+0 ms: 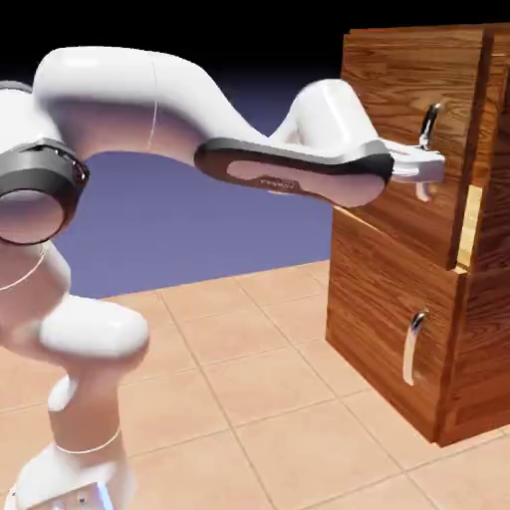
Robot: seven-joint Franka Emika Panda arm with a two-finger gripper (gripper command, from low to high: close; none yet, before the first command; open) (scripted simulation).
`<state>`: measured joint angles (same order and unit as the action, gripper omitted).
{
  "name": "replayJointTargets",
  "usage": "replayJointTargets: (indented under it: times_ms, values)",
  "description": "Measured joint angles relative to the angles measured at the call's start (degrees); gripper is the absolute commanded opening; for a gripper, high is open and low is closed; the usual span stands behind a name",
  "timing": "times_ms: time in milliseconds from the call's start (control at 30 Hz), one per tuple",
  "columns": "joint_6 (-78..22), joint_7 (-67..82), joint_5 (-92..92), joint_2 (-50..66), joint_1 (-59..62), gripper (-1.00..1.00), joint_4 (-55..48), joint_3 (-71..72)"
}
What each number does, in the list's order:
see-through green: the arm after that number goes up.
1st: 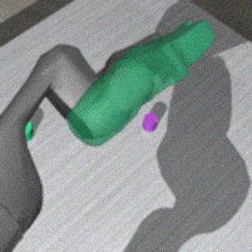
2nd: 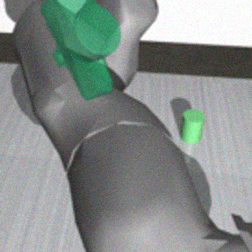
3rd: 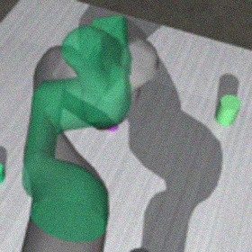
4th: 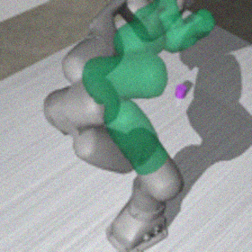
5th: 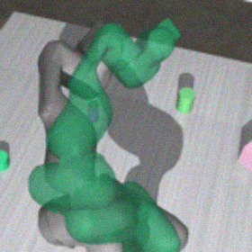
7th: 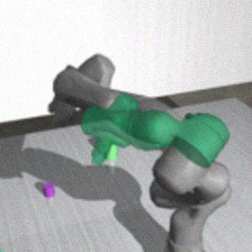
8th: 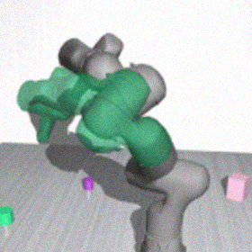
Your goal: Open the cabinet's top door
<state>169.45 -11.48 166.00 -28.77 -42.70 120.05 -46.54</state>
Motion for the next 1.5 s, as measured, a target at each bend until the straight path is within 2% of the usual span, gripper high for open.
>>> replayJointTargets:
  times_ms: [167,467,700,967,1233,1500]
  values:
    - [-2.6,10.6,-8.4,-3.2,1.6,-1.0,3.8,1.4]
    - [-10.6,23.8,-27.9,-9.5,19.5,-1.0,16.5,18.8]
    - [-19.6,34.0,-45.3,-17.4,28.4,-1.0,26.4,31.7]
    - [-33.5,42.9,-65.3,-25.8,31.1,-1.0,33.9,45.6]
    - [-52.0,47.2,-84.5,-28.4,29.8,-1.0,34.6,61.8]
    - [-71.3,47.1,-99.5,-22.9,31.8,-1.0,27.2,78.4]
